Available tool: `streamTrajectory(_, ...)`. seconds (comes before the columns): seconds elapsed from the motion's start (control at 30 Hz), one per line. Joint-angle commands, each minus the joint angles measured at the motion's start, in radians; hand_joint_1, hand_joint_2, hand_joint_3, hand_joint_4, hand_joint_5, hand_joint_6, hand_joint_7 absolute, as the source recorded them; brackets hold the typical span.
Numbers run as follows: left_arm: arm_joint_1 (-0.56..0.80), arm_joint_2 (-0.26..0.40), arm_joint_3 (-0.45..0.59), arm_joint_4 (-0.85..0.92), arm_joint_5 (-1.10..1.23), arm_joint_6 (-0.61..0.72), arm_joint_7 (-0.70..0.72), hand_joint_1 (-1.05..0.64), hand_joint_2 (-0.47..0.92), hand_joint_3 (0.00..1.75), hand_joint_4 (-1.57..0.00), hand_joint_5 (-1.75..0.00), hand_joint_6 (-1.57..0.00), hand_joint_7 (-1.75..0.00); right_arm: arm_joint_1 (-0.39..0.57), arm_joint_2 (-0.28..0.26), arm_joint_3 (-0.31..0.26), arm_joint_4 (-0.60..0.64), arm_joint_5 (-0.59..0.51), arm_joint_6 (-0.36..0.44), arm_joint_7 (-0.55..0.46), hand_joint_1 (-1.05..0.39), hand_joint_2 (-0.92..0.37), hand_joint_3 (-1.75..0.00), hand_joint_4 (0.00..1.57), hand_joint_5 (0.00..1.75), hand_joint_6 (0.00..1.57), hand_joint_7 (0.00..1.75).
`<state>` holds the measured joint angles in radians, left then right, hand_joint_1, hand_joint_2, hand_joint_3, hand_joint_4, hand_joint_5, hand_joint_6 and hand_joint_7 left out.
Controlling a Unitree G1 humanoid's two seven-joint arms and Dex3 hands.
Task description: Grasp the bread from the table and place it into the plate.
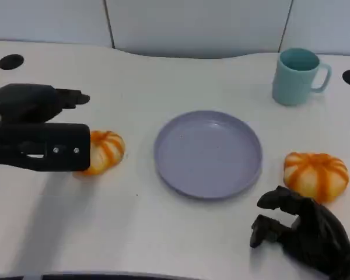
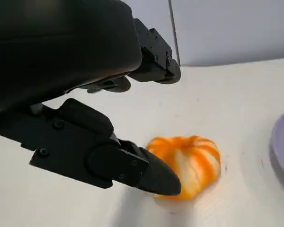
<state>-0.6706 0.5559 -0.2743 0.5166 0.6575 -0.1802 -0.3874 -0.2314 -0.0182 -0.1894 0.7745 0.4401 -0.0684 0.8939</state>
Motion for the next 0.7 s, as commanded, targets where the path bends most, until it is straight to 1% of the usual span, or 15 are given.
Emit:
streamTrajectory(0.03,-0.040,-0.021,-0.027,0.045,-0.027,0.022,-0.040,-0.95,0.90,0.00,-0.13,-0.22,-0.25,0.00,0.048,-0.007,0.008,0.012,-0.021,0.049,-0.033,-0.49,-0.92,-0.31,0.80,1.34,0.85,0.78)
streamTrajectory(0.2,-0.062,-0.062,-0.056,0.097,-0.038,0.040,-0.040,-0.92,0.87,0.00,-0.09,-0.27,-0.25,0.00,0.042,-0.008,0.003,0.027,-0.018,0.051,-0.034,-0.49,-0.92,-0.27,0.83,1.31,0.87,0.77)
streamTrajectory(0.33,-0.093,-0.107,-0.089,0.186,-0.035,0.040,-0.016,-0.91,0.87,0.00,-0.06,-0.31,-0.23,0.00,0.042,-0.009,0.004,0.035,-0.022,0.035,-0.026,-0.50,-0.92,-0.27,0.84,1.29,0.88,0.76)
streamTrajectory(0.47,-0.131,-0.153,-0.126,0.303,-0.018,0.035,0.035,-0.91,0.85,0.00,0.00,-0.41,-0.24,0.00,0.051,-0.009,0.011,0.012,-0.026,0.047,-0.040,-0.51,-0.92,-0.27,0.85,1.28,0.90,0.76)
streamTrajectory(0.53,-0.147,-0.170,-0.140,0.361,-0.013,0.026,0.068,-0.90,0.85,0.00,0.00,-0.42,-0.24,-0.01,0.052,-0.009,0.011,0.013,-0.027,0.046,-0.042,-0.51,-0.92,-0.26,0.86,1.28,0.90,0.75)
streamTrajectory(0.6,-0.163,-0.190,-0.155,0.431,-0.008,0.013,0.108,-0.88,0.85,0.00,0.00,-0.42,-0.24,0.00,0.048,-0.011,0.010,0.031,-0.028,0.027,-0.031,-0.51,-0.92,-0.27,0.85,1.28,0.90,0.75)
streamTrajectory(0.7,-0.188,-0.218,-0.185,0.522,0.010,0.007,0.170,-0.89,0.86,0.00,0.00,-0.37,-0.21,0.00,0.057,-0.013,0.011,0.015,-0.024,0.045,-0.037,-0.50,-0.92,-0.27,0.86,1.26,0.90,0.75)
